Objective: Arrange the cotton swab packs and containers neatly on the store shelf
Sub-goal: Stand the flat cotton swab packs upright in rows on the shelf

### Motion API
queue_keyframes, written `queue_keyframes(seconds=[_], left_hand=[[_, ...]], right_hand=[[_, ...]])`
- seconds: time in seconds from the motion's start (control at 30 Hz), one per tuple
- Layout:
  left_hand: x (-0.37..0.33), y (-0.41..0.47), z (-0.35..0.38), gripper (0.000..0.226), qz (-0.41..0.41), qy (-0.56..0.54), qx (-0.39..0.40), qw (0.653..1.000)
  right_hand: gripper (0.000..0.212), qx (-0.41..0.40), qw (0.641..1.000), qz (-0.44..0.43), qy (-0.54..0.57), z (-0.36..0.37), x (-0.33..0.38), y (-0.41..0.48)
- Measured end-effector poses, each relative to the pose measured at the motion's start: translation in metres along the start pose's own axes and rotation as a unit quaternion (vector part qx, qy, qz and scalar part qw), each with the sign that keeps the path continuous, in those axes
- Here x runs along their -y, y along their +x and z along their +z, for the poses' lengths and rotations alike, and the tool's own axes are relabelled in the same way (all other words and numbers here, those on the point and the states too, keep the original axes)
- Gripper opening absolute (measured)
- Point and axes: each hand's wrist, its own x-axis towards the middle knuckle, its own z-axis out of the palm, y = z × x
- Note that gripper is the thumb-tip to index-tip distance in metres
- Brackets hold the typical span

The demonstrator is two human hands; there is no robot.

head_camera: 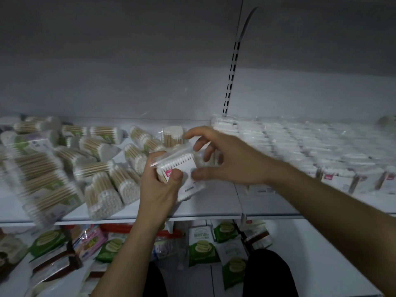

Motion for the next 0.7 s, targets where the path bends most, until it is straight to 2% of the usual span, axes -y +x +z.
queue_keyframes(seconds=[0.03,0.07,0.13,0.23,0.3,0.37,0.53,0.7], left_hand=[[-0.006,0.000,0.002,0.083,0.005,0.006,0.011,1.000],[-0.005,0.000,0.003,0.076,0.003,0.018,0.013,1.000],[-0.002,0.000,0.004,0.039,-0.023,0.013,-0.007,1.000],[-0.001,-0.001,0.005,0.044,-0.087,-0.030,-0.003,0.996],[0.001,0.000,0.004,0.028,-0.109,-0.044,0.003,0.993],[0.006,0.001,0.003,0.013,-0.138,-0.074,-0.002,0.988],[0.013,0.000,-0.006,0.033,-0.155,-0.081,0.025,0.984],[0.016,-0.001,-0.007,0.038,-0.142,-0.061,0.044,0.987]], right_hand=[[0.068,0.012,1.000,-0.007,0.002,0.011,0.004,-0.002],[0.069,0.006,1.000,-0.014,0.000,0.020,0.004,-0.003],[0.060,-0.031,0.999,-0.011,0.030,0.028,0.000,-0.003],[0.048,-0.086,0.993,0.018,0.081,0.015,-0.009,-0.007],[0.041,-0.126,0.987,0.033,0.100,-0.003,-0.019,-0.010],[0.034,-0.159,0.985,0.030,0.055,-0.024,-0.030,-0.011],[0.028,-0.111,0.983,0.053,-0.139,-0.042,-0.050,-0.003],[0.034,-0.110,0.973,0.063,-0.194,-0.029,-0.062,0.005]])
